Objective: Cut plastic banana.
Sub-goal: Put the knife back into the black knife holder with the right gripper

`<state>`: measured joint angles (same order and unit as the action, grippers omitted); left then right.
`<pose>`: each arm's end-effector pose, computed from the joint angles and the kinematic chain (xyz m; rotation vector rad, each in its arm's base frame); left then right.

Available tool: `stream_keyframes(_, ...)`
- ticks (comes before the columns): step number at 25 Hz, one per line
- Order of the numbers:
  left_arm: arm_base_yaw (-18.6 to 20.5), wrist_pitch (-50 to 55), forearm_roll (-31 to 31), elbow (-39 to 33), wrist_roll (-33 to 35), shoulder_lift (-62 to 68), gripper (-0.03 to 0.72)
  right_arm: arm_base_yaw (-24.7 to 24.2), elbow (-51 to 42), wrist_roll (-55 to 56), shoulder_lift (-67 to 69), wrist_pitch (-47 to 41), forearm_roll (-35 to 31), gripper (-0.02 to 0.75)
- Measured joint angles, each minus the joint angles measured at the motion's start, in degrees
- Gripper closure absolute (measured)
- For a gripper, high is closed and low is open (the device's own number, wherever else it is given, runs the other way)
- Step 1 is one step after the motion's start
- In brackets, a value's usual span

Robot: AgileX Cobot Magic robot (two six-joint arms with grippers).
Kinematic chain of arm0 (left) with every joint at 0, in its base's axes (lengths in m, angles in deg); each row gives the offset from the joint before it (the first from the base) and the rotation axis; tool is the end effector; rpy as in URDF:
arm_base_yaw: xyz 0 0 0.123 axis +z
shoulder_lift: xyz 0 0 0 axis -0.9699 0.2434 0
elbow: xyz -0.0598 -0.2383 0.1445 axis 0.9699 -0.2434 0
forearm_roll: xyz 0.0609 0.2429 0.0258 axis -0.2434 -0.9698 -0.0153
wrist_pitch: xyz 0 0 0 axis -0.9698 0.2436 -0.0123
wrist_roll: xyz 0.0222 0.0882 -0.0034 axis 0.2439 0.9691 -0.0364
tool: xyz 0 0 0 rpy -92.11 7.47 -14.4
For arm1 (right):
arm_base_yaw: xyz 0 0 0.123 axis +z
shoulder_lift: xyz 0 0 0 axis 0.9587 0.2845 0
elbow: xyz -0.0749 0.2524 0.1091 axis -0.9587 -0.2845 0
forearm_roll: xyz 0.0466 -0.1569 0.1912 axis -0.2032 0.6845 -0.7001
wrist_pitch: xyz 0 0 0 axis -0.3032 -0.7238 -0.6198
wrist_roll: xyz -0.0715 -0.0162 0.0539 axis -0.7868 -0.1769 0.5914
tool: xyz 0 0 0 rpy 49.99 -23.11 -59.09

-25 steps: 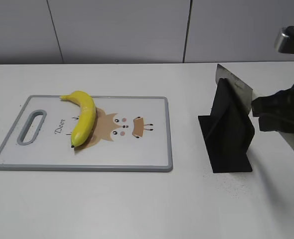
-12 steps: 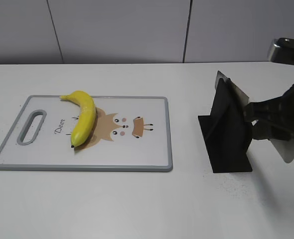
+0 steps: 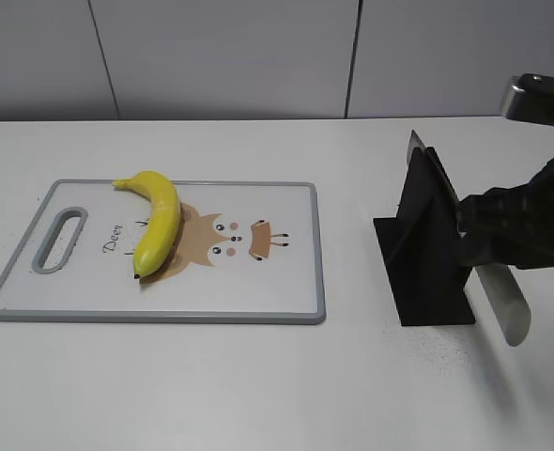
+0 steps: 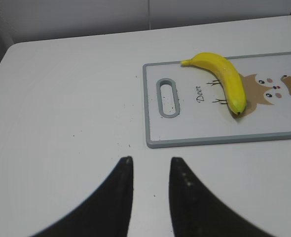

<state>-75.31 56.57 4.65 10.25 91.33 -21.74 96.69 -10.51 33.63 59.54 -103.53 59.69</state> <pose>-0.0018 -0.0073 0.2801 0.1602 2.0263 -0.0006 0.2202 0.0951 0.2368 0.0030 2.6682 0.2779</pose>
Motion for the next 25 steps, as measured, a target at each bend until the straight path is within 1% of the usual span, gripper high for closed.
stream_keyframes(1,0.0,0.0,0.0,0.0,0.0,0.0,0.445,0.0,0.0,0.0,0.0,0.0,0.0,0.275)
stream_keyframes(3,0.0,0.0,0.0,0.0,0.0,0.0,0.445,0.0,0.0,-0.1,0.0,0.0,0.0,0.199)
stream_keyframes(4,0.0,0.0,0.0,0.0,0.0,0.0,0.445,0.0,0.0,-0.2,0.0,0.0,-0.1,0.176)
stream_keyframes(6,0.0,0.0,0.0,0.0,0.0,0.0,0.446,0.0,0.0,-0.2,0.0,0.0,-0.1,0.155)
stream_keyframes(12,0.0,0.0,0.0,0.0,0.0,0.0,0.447,0.0,2.5,-3.5,-0.8,-0.2,-0.1,0.15)
stream_keyframes(14,0.0,0.0,0.0,0.0,0.0,0.0,0.447,0.0,3.5,-6.2,-2.3,-0.2,-0.1,0.149)
stream_keyframes(18,0.0,0.0,0.0,0.0,0.0,0.0,0.447,0.0,3.9,-15.8,-6.5,-0.6,-0.9,0.149)
stream_keyframes(20,0.0,0.0,0.0,0.0,0.0,0.0,0.447,0.0,3.9,-19.6,-9.0,-2.1,-1.2,0.149)
stream_keyframes(23,0.0,0.0,0.0,0.0,0.0,0.0,0.447,0.0,3.9,-24.0,-13.0,-6.8,-1.3,0.149)
stream_keyframes(25,0.0,0.0,0.0,0.0,0.0,0.0,0.447,0.0,3.0,-25.4,-16.0,-8.7,-1.4,0.149)
